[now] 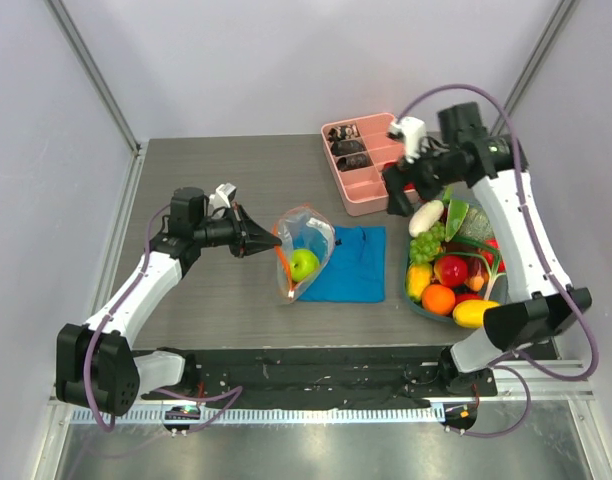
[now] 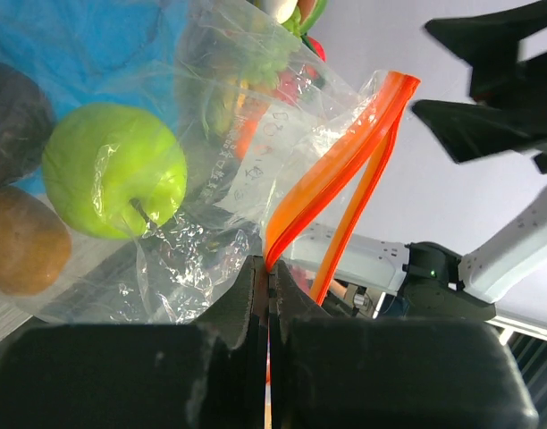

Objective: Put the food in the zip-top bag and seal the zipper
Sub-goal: Pick up the fake fruit from the bin.

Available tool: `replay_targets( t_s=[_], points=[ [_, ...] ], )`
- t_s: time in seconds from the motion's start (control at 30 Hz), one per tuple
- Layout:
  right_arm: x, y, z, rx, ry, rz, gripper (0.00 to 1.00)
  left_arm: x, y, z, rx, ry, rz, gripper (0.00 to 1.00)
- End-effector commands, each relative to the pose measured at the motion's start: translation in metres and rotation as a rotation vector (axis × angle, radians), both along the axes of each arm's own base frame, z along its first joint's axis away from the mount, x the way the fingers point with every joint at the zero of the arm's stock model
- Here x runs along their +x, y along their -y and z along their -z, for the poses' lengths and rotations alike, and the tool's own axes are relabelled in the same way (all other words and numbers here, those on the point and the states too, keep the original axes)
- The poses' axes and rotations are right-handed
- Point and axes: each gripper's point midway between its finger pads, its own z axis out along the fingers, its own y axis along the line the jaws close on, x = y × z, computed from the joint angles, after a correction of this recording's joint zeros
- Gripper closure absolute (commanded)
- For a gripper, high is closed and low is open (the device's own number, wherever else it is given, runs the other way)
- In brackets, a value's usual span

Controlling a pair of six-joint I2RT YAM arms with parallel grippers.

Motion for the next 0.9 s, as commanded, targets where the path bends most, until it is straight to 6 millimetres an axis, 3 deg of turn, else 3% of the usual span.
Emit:
replay_targets(
  t_s=[0.0, 0.03, 0.07, 0.1, 0.13, 0.2, 0.3, 0.4, 0.87],
  points=[
    [-0.05, 0.071, 0.042, -0.16, -0.089, 0.014, 0.0, -0.002, 0.001, -0.021, -0.013, 0.087, 0.02, 1.0],
    [-0.051, 0.097, 0.052, -0.245, -0.082, 0.048, 0.0, -0.002, 0.001, -0.022, -0.014, 0.09, 0.022, 1.0],
    [-0.057, 0.11, 0.056, -0.283, -0.071, 0.072, 0.0, -0.002, 0.001, -0.022, -0.014, 0.09, 0.021, 1.0],
    [-0.065, 0.122, 0.075, -0.327, -0.129, 0.094, 0.0, -0.002, 0.001, -0.021, -0.014, 0.088, 0.021, 1.0],
    [-0.067, 0.141, 0.082, -0.339, -0.167, 0.178, 0.03, -0.003, 0.001, -0.021, -0.014, 0.088, 0.023, 1.0],
    [-0.082, 0.156, 0.099, -0.338, -0.27, 0.238, 0.05, -0.004, 0.001, -0.022, -0.015, 0.093, 0.021, 1.0],
    [-0.094, 0.165, 0.116, -0.334, -0.333, 0.336, 0.06, -0.004, 0.0, -0.022, -0.014, 0.096, 0.021, 1.0],
    [-0.094, 0.173, 0.132, -0.36, -0.327, 0.427, 0.06, -0.004, 0.0, -0.022, -0.014, 0.094, 0.019, 1.0],
    [-0.067, 0.179, 0.181, -0.355, -0.338, 0.555, 0.07, -0.007, 0.0, -0.021, -0.013, 0.096, 0.021, 1.0]
  ],
)
